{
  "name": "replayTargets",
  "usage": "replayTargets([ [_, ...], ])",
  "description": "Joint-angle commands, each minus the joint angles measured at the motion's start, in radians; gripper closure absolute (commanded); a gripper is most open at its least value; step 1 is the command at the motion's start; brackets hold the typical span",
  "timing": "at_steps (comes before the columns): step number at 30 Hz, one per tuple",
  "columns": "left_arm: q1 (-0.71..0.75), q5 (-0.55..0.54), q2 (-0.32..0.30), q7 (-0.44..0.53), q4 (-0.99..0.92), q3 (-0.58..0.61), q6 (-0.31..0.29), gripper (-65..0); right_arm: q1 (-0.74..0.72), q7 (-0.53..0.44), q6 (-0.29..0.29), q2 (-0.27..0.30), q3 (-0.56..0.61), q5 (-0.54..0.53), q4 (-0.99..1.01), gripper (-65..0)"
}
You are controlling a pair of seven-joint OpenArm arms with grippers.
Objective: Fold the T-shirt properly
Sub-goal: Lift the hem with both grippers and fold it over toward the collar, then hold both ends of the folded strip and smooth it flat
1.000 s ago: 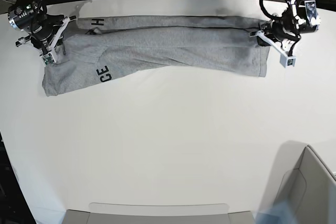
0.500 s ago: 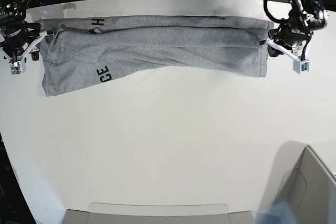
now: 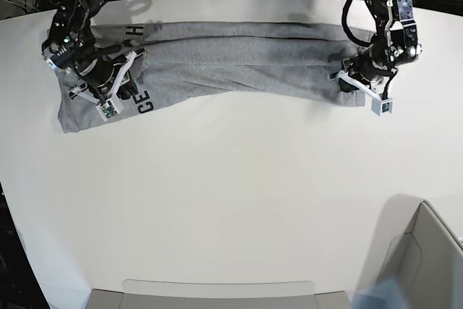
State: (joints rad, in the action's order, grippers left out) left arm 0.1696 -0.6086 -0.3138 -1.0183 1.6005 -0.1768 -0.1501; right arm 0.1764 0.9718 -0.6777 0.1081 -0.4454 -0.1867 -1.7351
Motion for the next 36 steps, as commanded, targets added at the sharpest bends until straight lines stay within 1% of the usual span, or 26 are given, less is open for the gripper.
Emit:
replayTargets([
  [1, -0.003, 0.013, -0.008, 0.005, -0.013, -0.005, 0.01, -8.9, -0.019, -0.018, -0.001, 0.012, 0.003, 0.014, 0.022, -7.9],
  [2, -0.003, 0.013, -0.009, 0.02, -0.036, -0.005, 0.01, -8.9, -0.03, -0.027, -0.001, 0.012, 0.001, 0.036, 0.062, -7.9],
  [5, -0.003, 0.013, -0.04, 0.056, -0.091, -0.007, 0.01, -8.9, -0.042, -0.044, 0.0, 0.023, -0.002, 0.045, 0.126, -7.9],
  [8, -0.002, 0.013, -0.046, 0.083, -0.125, -0.031, 0.011, -8.9, -0.047, -0.07, 0.002, 0.057, -0.026, 0.045, 0.156, -7.9],
  [11, 0.018, 0.013, -0.043, 0.083, -0.128, -0.115, 0.011, -8.9, -0.061, -0.092, 0.04, 0.084, -0.065, 0.045, 0.192, -7.9],
  [13, 0.02, 0.013, -0.045, 0.083, -0.128, -0.148, 0.01, -8.9, -0.062, -0.093, 0.069, 0.104, -0.066, 0.042, 0.205, -7.9],
  [16, 0.015, 0.011, -0.045, 0.079, -0.116, -0.154, 0.005, -8.9, -0.062, -0.093, 0.071, 0.107, -0.065, 0.042, 0.202, -7.9],
  [19, 0.012, 0.008, -0.037, 0.079, -0.065, -0.154, 0.004, -9.0, -0.076, -0.093, 0.071, 0.103, -0.063, 0.042, 0.2, -7.9],
  [22, 0.011, 0.008, -0.011, 0.079, -0.009, -0.154, 0.004, -9.1, -0.081, -0.092, 0.071, 0.101, -0.063, 0.042, 0.2, -7.9],
  [24, 0.011, 0.008, -0.011, 0.077, 0.025, -0.154, 0.008, -9.3, -0.082, -0.092, 0.071, 0.101, -0.063, 0.042, 0.2, -7.9],
  [26, 0.011, 0.008, -0.014, 0.059, 0.065, -0.157, 0.01, -11.4, -0.082, -0.092, 0.071, 0.101, -0.063, 0.042, 0.2, -7.9],
  [28, 0.009, 0.008, -0.015, 0.01, 0.125, -0.162, 0.008, -16.9, -0.082, -0.092, 0.069, 0.101, -0.063, 0.042, 0.2, -7.9],
  [32, 0.037, 0.005, -0.015, -0.032, 0.269, -0.197, 0.004, -26.7, -0.081, -0.092, 0.069, 0.103, -0.063, 0.042, 0.2, -7.9],
  [34, 0.054, 0.005, -0.017, -0.066, 0.28, -0.203, 0.002, -28.9, -0.081, -0.09, 0.069, 0.103, -0.063, 0.042, 0.2, -7.9],
  [36, 0.066, 0.005, -0.038, -0.069, 0.269, -0.195, 0.002, -28.9, -0.079, -0.09, 0.068, 0.104, -0.063, 0.042, 0.2, -7.9],
])
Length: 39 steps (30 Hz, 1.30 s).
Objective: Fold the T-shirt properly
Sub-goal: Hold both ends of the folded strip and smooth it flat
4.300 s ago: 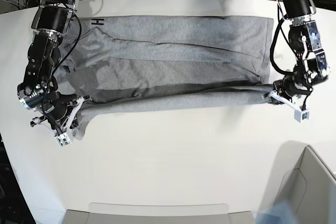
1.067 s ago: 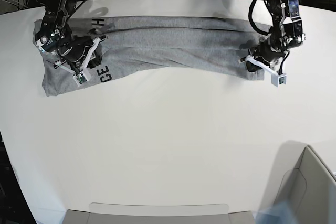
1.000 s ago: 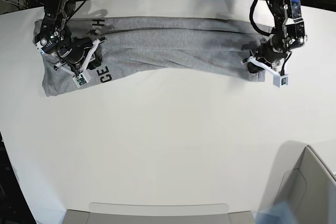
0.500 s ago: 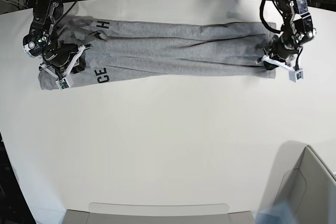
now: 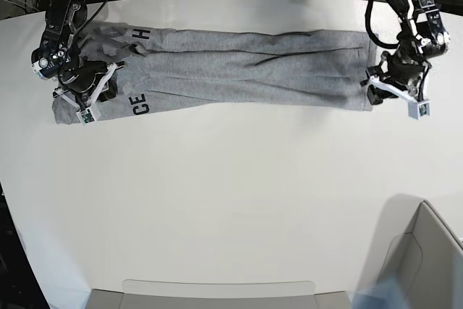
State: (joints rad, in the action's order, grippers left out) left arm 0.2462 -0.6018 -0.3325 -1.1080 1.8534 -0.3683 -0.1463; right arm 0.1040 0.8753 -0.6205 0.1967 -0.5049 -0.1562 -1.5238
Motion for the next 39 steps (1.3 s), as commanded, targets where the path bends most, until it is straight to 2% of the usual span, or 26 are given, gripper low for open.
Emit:
replayTargets([
  [1, 0.003, -0.004, -0.026, 0.021, 0.001, -0.002, -0.002, -28.9, -0.007, 0.006, 0.011, 0.019, -0.004, 0.011, -0.011, -7.9],
  [4, 0.028, -0.004, -0.037, 0.03, -0.082, -0.01, -0.002, -29.0, -0.005, 0.008, 0.011, 0.02, -0.004, 0.011, -0.019, -7.9],
  [6, 0.038, -0.014, -0.067, 0.058, -0.11, -0.001, -0.003, -28.9, -0.003, 0.009, 0.011, 0.02, -0.004, 0.011, -0.024, -7.9],
  [11, 0.101, -0.26, -0.158, 0.081, -0.137, -0.001, -0.003, -29.0, -0.003, 0.009, 0.011, 0.02, -0.004, 0.011, -0.025, -7.9],
  [13, 0.097, -0.292, -0.169, 0.082, -0.186, -0.001, -0.003, -28.9, -0.003, 0.009, 0.011, 0.02, -0.004, 0.011, -0.025, -7.9],
  [15, 0.094, -0.29, -0.169, 0.085, -0.229, -0.001, -0.023, -28.9, -0.002, 0.009, 0.011, 0.02, -0.004, 0.011, -0.025, -7.9],
  [18, 0.078, -0.295, -0.165, 0.09, -0.234, -0.001, -0.117, -28.7, -0.002, 0.011, 0.011, 0.02, -0.004, 0.011, -0.025, -7.9],
  [21, 0.074, -0.295, -0.162, 0.073, -0.24, -0.001, -0.144, -28.7, -0.002, 0.011, 0.011, 0.02, -0.004, 0.011, -0.025, -7.9],
  [25, 0.072, -0.295, -0.161, 0.07, -0.242, 0.001, -0.149, -28.7, 0.001, 0.011, 0.011, 0.022, -0.005, 0.011, -0.025, -7.9],
  [34, 0.011, -0.294, -0.162, 0.116, -0.384, 0.185, -0.149, -27.7, 0.006, 0.011, 0.011, 0.022, -0.004, 0.011, -0.025, -7.9],
  [39, 0.012, -0.289, -0.167, 0.116, -0.389, 0.188, -0.149, -27.7, 0.02, 0.011, 0.011, 0.04, -0.007, 0.011, -0.025, -7.9],
])
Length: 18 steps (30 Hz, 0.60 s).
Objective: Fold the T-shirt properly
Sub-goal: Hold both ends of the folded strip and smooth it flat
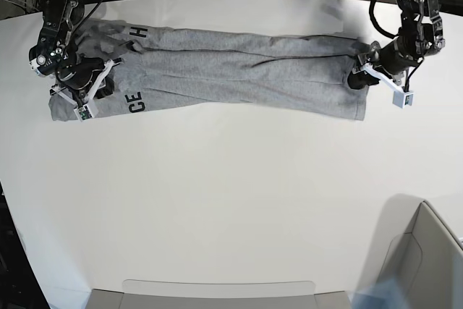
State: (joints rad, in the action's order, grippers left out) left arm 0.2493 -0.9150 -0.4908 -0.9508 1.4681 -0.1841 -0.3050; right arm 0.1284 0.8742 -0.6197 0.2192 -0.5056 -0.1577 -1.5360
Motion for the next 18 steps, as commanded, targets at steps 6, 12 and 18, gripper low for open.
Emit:
replayTargets([
  [6, 0.015, 0.026, -0.053, -0.026, -0.114, 0.008, 0.01, -27.7, -0.003, 0.012, 0.01, 0.023, -0.009, 0.013, -0.013, -7.9],
  [12, 0.038, 0.024, -0.055, -0.024, -0.063, 0.097, -0.082, -22.1, -0.003, 0.012, 0.01, 0.023, -0.005, 0.013, -0.013, -7.9],
  [18, 0.04, 0.026, -0.052, -0.023, -0.126, 0.108, -0.147, 0.0, -0.003, 0.012, 0.01, 0.023, -0.009, 0.013, -0.014, -7.9],
])
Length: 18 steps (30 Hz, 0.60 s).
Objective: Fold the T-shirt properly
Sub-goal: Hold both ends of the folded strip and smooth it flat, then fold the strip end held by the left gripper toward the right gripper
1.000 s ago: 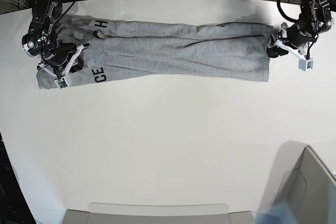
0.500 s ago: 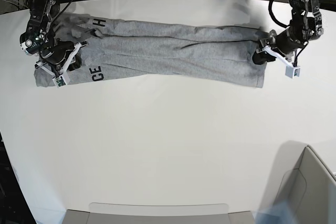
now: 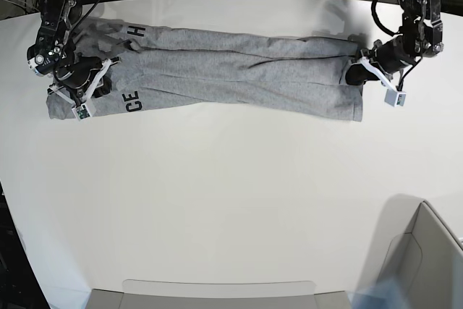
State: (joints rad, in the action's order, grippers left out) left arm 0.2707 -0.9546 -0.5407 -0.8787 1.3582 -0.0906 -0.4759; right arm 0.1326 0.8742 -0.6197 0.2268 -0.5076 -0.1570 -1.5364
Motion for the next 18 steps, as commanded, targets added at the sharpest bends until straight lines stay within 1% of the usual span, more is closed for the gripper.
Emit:
replayTargets([
  [1, 0.017, 0.065, -0.003, -0.093, -0.027, 0.016, -0.005, 0.0, -0.009, 0.012, 0.01, 0.015, -0.009, 0.012, -0.014, -7.9],
  [3, 0.014, 0.065, -0.003, -0.089, -0.033, 0.004, -0.097, 0.0, -0.009, 0.012, 0.01, 0.015, -0.009, 0.012, -0.014, -7.9],
  [4, 0.014, 0.065, -0.003, -0.089, -0.035, -0.013, -0.126, 0.0, -0.009, 0.012, 0.01, 0.015, -0.009, 0.012, -0.016, -7.9],
  [5, 0.014, 0.065, -0.003, -0.089, -0.038, -0.041, -0.143, 0.0, -0.011, 0.012, 0.01, 0.013, -0.009, 0.012, -0.022, -7.9],
  [11, 0.014, 0.065, -0.005, -0.09, -0.085, -0.235, -0.154, 0.0, -0.017, 0.01, 0.01, -0.007, -0.003, 0.01, -0.094, -7.9],
  [13, 0.014, 0.065, -0.02, -0.09, -0.095, -0.292, -0.154, 0.0, -0.024, 0.009, 0.01, -0.017, -0.003, 0.01, -0.121, -7.9],
  [15, 0.014, 0.065, -0.029, -0.095, -0.079, -0.317, -0.152, 0.0, -0.032, 0.012, 0.01, -0.036, -0.003, 0.01, -0.148, -7.9],
  [18, 0.012, 0.065, -0.031, -0.098, -0.01, -0.318, -0.148, 0.0, -0.032, 0.012, 0.01, -0.062, -0.001, 0.01, -0.18, -7.9],
])
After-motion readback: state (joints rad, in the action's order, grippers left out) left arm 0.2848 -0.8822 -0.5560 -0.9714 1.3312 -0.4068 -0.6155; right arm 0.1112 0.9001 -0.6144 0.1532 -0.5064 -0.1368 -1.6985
